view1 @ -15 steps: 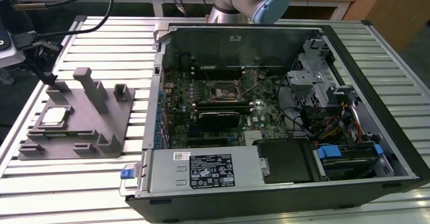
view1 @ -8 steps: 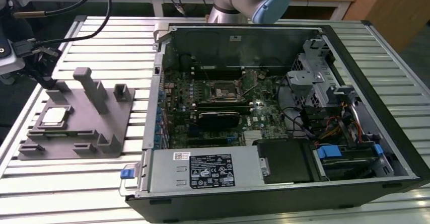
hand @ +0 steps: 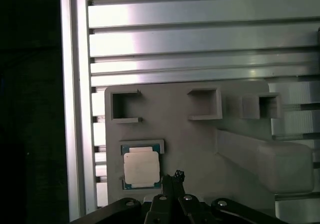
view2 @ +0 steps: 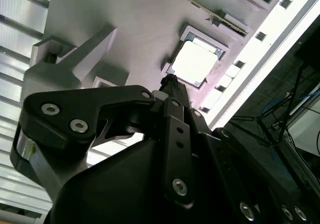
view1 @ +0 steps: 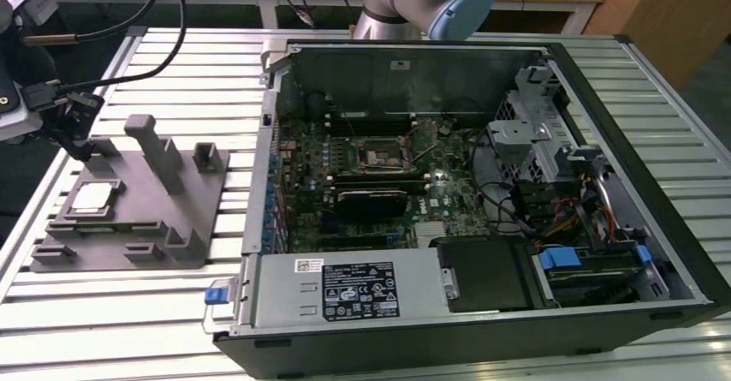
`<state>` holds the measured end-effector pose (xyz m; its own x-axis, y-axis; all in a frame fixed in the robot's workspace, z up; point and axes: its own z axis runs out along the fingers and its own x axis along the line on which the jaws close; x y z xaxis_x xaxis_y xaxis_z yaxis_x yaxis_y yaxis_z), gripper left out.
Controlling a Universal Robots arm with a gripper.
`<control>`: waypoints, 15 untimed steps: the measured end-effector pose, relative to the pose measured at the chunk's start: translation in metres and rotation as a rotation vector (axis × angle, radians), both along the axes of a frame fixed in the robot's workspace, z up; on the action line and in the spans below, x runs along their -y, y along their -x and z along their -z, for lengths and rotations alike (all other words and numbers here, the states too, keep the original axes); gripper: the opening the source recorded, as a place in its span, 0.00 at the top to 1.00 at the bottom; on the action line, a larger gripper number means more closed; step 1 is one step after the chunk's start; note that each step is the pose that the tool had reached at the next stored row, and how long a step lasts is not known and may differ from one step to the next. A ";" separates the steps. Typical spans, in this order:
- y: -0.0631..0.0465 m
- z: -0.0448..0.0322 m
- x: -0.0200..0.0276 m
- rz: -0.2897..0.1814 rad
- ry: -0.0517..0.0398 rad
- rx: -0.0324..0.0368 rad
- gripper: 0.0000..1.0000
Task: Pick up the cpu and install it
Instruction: 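Pick up the cpu and move it towards the insertion slot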
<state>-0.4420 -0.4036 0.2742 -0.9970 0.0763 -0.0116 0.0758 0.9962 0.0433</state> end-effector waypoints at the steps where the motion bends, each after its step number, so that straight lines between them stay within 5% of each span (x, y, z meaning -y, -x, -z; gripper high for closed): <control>1: 0.001 0.0019 0.0006 0.000 -0.0001 0.0001 0.89; 15: 0.014 0.0267 0.0087 0.000 -0.0002 0.0003 0.89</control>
<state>-0.4561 -0.4123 0.2475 -0.9970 0.0763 -0.0119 0.0758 0.9962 0.0435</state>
